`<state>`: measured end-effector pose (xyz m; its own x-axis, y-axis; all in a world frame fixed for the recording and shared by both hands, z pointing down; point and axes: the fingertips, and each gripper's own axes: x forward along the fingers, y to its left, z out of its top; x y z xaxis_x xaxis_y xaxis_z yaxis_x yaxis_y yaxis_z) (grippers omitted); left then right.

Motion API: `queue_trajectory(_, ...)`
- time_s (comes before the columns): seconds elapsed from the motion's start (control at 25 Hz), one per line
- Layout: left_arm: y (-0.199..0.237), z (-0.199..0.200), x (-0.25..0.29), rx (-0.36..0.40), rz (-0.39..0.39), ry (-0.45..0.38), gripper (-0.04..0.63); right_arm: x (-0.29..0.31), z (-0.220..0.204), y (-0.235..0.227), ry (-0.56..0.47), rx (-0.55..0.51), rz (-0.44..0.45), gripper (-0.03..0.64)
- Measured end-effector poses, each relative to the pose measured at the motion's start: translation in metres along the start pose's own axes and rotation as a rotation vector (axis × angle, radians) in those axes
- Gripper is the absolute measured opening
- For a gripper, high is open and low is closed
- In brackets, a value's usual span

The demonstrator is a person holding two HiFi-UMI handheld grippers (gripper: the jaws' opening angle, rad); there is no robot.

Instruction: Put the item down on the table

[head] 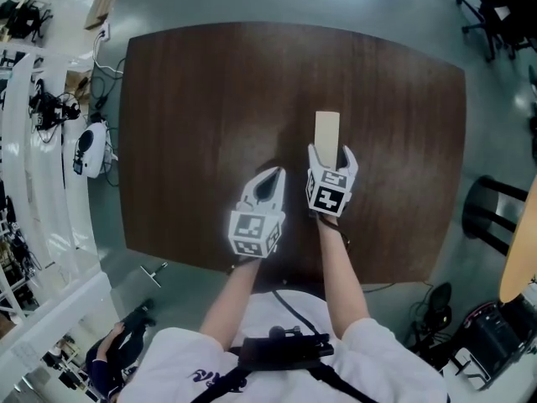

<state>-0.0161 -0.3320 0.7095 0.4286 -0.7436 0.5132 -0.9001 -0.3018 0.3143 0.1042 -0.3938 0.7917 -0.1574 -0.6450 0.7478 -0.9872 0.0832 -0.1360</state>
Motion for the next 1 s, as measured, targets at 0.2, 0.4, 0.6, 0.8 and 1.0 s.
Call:
queue_trajectory(0.2, -0.017, 0.018, -0.039, 0.019, -0.017, -0.053, 0.012, -0.057, 0.014, 0.012, -0.103, -0.014, 0.019, 0.337)
queue_trajectory(0.4, -0.032, 0.034, -0.105, 0.043, -0.030, -0.126, 0.012, -0.146, 0.012, 0.044, -0.222, -0.031, 0.054, 0.305)
queue_trajectory(0.6, -0.052, 0.059, -0.176, 0.076, -0.041, -0.219, 0.012, -0.244, 0.012, 0.080, -0.367, -0.045, 0.093, 0.141)
queue_trajectory(0.8, -0.083, 0.079, -0.234, 0.129, -0.064, -0.306, 0.011, -0.334, 0.029, 0.115, -0.546, -0.070, 0.194, 0.008)
queue_trajectory(1.0, -0.102, 0.081, -0.306, 0.184, -0.089, -0.392, 0.011, -0.425, 0.019, 0.155, -0.703, -0.133, 0.225, 0.006)
